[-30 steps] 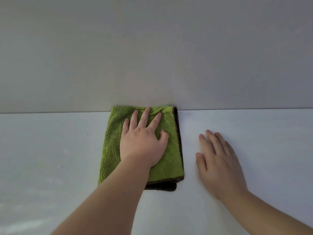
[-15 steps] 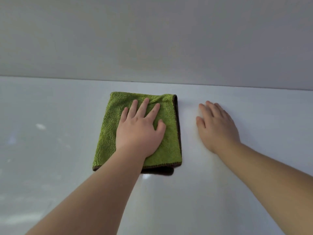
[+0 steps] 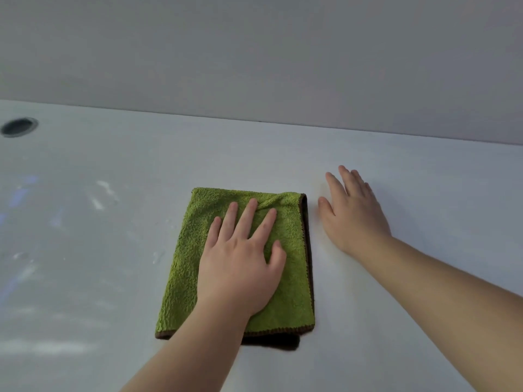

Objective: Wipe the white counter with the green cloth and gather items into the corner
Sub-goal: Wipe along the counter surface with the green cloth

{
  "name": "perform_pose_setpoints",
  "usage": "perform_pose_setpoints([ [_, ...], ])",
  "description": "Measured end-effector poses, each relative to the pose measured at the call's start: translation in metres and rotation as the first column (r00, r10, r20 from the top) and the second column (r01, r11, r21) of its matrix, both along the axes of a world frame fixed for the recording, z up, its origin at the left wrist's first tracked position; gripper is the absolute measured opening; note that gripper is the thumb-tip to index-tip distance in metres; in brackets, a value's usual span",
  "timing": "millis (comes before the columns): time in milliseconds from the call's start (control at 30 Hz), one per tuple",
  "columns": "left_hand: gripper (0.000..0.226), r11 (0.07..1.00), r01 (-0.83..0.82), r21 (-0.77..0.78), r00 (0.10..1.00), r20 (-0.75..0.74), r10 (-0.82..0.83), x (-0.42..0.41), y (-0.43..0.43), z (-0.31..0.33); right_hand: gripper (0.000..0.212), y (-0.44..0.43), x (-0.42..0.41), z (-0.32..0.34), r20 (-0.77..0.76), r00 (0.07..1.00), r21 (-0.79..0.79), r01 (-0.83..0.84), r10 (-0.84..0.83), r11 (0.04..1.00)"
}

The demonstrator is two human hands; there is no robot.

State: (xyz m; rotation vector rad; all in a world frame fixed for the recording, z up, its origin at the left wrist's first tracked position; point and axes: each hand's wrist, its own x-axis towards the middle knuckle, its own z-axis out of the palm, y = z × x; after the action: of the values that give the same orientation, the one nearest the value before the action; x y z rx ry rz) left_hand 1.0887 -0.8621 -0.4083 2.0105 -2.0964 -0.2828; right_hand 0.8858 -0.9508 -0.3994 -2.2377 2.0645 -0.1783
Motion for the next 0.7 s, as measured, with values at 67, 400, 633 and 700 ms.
perform_pose_setpoints([
  [67, 0.063, 1.0, -0.006, 0.008, 1.0, 0.001, 0.006, 0.003, 0.017, 0.001, 0.057, 0.004, 0.01, 0.001, 0.021, 1.0, 0.0, -0.023, 0.023, 1.0],
  [400, 0.061, 0.998, -0.038, 0.055, 0.999, -0.015, 0.038, 0.003, 0.083, 0.009, 0.059, -0.02, 0.036, 0.002, 0.082, 0.996, 0.057, -0.041, 0.037, 0.997],
  [633, 0.064, 0.999, -0.027, -0.039, 1.0, -0.004, 0.027, 0.003, 0.093, 0.003, 0.057, -0.028, 0.043, -0.016, -0.005, 0.999, 0.055, -0.041, 0.042, 0.998],
  [700, 0.065, 0.999, -0.043, -0.031, 0.999, -0.008, 0.042, 0.002, 0.089, 0.003, 0.057, -0.028, 0.043, -0.017, -0.004, 0.999, 0.04, -0.036, 0.036, 0.999],
])
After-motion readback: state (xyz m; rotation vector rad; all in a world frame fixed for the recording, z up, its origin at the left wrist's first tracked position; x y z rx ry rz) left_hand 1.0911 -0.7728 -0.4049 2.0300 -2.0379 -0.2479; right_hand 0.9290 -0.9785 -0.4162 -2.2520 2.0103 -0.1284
